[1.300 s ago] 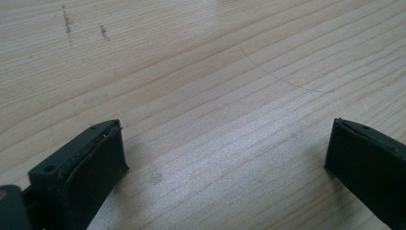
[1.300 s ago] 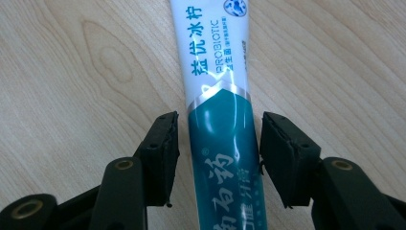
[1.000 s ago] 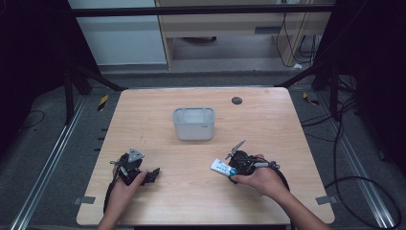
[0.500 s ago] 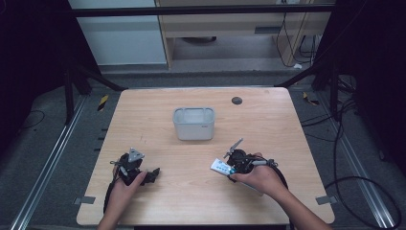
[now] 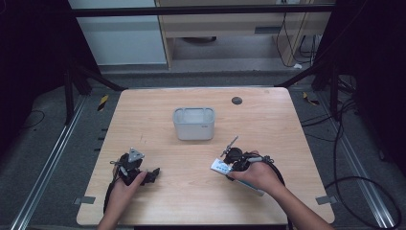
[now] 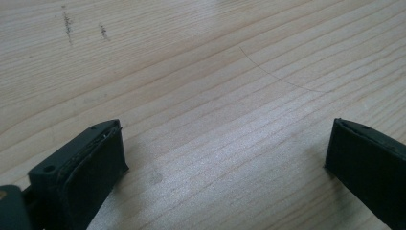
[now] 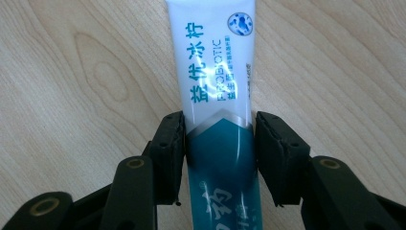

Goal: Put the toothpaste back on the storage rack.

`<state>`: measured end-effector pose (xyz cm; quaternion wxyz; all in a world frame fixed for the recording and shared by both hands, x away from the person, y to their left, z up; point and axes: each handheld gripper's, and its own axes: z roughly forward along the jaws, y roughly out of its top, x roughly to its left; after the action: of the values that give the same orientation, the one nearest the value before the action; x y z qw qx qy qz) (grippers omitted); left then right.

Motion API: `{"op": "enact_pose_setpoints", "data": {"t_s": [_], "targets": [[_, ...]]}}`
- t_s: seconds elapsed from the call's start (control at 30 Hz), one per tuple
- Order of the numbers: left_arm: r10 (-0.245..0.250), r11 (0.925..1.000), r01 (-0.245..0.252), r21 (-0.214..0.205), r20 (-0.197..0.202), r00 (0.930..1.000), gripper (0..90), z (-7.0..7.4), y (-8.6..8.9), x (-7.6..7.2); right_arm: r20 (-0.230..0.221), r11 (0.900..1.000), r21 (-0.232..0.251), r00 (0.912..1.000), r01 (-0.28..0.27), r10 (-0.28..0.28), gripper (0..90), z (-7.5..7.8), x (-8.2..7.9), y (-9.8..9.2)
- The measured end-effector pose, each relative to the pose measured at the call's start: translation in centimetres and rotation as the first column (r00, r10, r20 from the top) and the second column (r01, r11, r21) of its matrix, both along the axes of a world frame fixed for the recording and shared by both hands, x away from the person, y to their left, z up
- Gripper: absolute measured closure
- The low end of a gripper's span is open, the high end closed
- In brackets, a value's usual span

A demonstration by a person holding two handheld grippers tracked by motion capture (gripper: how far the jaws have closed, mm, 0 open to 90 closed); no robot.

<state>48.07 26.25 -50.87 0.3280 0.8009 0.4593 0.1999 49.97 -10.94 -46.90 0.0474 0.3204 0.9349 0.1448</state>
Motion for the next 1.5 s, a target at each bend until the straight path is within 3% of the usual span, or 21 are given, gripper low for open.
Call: {"op": "enact_pose_setpoints", "data": {"t_s": [0.8,1.13,1.5], "targets": [[-0.005,1.0,0.005,0.0,0.004,1.0,0.0,0.0,-0.1,0.0,0.042,0.9992,-0.029,0.9987,-0.027,0.028,65.8,0.3,-0.1,0.2],[-0.006,1.0,0.006,0.0,0.003,1.0,0.0,0.0,-0.1,0.0,0.039,0.9997,0.004,0.999,-0.023,0.023,76.3,0.9,0.0,-0.3],[-0.006,1.0,0.006,0.0,0.003,1.0,0.0,0.0,-0.1,0.0,0.041,0.9997,0.02,0.9991,-0.012,0.011,78.4,1.5,0.2,-0.9]]}}
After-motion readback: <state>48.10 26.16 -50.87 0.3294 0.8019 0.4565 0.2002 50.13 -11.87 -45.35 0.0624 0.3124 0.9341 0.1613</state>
